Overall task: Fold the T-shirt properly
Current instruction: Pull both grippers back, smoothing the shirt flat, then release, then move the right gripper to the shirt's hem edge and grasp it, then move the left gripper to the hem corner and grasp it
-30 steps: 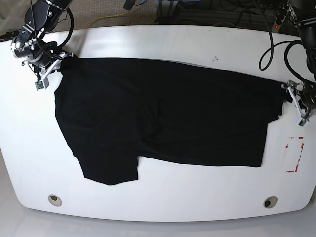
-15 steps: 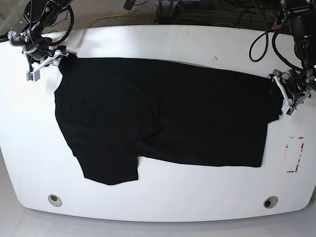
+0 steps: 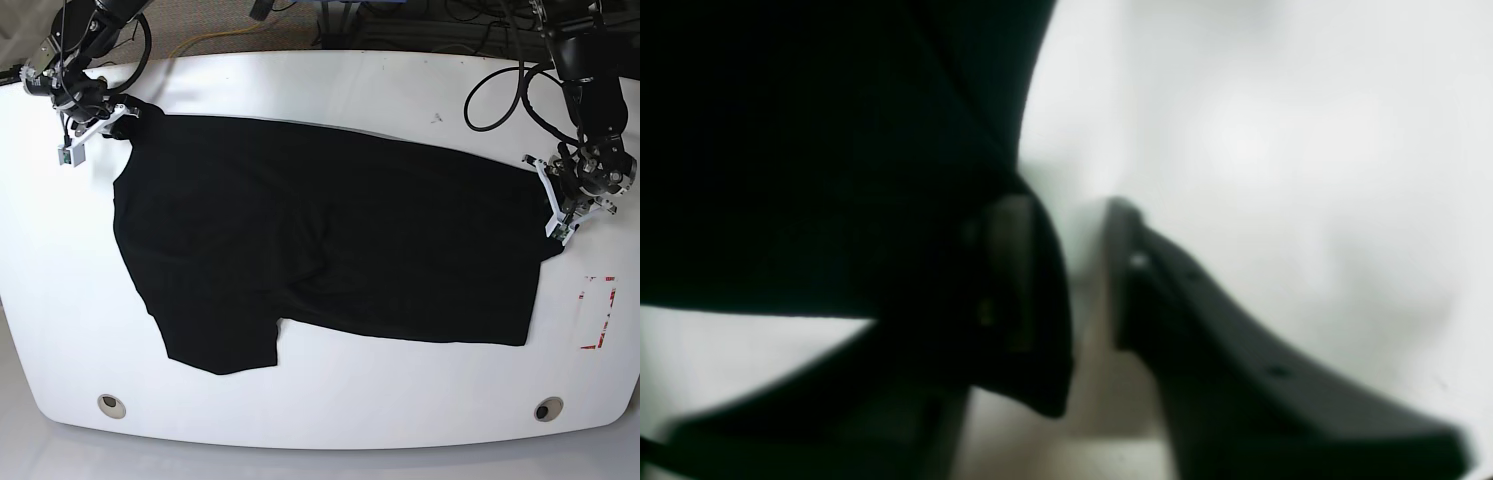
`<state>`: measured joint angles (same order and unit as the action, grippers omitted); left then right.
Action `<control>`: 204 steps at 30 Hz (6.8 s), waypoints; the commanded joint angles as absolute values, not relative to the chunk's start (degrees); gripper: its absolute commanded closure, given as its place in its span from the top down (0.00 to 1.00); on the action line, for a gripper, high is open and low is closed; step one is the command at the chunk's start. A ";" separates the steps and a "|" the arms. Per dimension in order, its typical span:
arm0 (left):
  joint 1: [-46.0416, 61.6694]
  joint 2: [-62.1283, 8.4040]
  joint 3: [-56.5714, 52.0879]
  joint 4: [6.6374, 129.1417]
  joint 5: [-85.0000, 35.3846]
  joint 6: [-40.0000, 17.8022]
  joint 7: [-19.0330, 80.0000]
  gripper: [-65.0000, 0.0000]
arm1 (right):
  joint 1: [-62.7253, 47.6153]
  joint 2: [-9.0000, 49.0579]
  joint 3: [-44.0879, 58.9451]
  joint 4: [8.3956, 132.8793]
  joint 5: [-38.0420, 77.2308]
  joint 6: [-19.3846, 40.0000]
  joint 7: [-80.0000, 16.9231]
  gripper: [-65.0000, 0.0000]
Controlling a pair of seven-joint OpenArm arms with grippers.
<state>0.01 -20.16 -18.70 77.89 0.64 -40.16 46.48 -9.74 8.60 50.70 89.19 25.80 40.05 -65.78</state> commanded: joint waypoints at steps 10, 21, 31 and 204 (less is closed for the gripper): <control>17.54 -21.85 -26.24 93.14 4.70 -40.00 51.03 0.15 | -17.54 12.88 45.49 97.71 25.63 40.00 -66.86 0.03; 27.38 -22.11 -30.11 102.29 4.26 -40.00 51.21 0.47 | -21.58 14.81 42.95 102.73 25.80 40.00 -66.68 0.25; 25.19 -22.46 -32.22 111.08 -1.54 -40.00 59.21 0.51 | -11.30 13.93 41.45 103.60 25.71 40.00 -66.86 0.65; -38.64 -25.36 -20.18 19.12 2.24 -33.10 18.33 0.68 | 33.54 12.88 23.34 40.31 -5.23 40.00 -33.98 0.00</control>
